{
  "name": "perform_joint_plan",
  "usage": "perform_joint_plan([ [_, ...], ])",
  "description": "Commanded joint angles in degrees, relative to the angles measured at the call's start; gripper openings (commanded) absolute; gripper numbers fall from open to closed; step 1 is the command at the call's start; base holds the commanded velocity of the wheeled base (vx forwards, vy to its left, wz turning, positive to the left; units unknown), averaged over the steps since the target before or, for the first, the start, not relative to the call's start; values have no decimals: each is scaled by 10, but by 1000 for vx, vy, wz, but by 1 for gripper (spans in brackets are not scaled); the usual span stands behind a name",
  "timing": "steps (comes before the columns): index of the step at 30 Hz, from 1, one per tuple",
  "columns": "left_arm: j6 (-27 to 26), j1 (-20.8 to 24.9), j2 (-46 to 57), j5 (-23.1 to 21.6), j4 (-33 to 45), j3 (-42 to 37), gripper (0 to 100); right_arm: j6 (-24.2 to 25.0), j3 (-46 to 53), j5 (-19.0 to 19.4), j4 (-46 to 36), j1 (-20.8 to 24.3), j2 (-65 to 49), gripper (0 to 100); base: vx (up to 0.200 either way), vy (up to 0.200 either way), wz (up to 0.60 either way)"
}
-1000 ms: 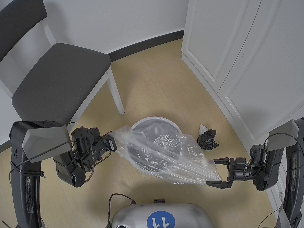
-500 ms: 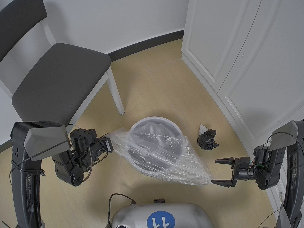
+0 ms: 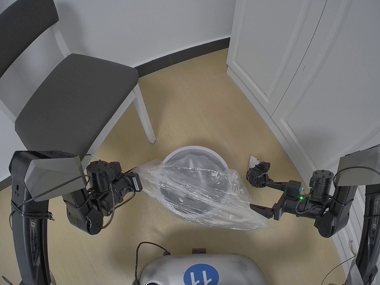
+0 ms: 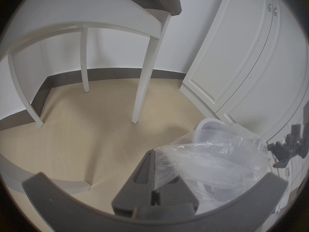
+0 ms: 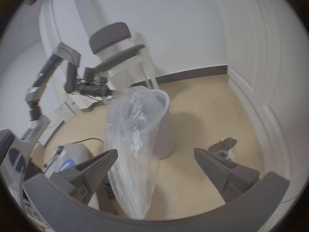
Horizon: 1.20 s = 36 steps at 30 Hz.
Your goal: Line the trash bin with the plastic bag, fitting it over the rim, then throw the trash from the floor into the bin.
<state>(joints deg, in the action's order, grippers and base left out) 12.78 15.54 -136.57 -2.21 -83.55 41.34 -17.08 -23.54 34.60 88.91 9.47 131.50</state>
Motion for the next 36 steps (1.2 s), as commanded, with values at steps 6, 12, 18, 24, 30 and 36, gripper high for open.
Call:
perform_joint_plan([
  [6, -100, 5, 39, 2, 5, -91, 0, 44, -178, -478, -119, 283, -110, 100, 0, 0, 0],
  [12, -127, 12, 55, 25, 7, -100, 0, 10, -284, -561, -264, 305, -132, 100, 0, 0, 0],
  [18, -128, 6, 55, 46, 16, -98, 100, -83, -392, -564, -320, 303, -64, 100, 0, 0, 0],
  [24, -142, -3, 56, 46, 13, -102, 100, -112, -460, -561, -338, 288, 8, 100, 0, 0, 0],
  [30, -145, -6, 56, 45, 13, -102, 100, -112, -472, -560, -362, 287, 41, 100, 0, 0, 0],
  [36, -145, -6, 60, 46, 12, -102, 100, -113, -480, -560, -364, 288, 71, 100, 0, 0, 0],
])
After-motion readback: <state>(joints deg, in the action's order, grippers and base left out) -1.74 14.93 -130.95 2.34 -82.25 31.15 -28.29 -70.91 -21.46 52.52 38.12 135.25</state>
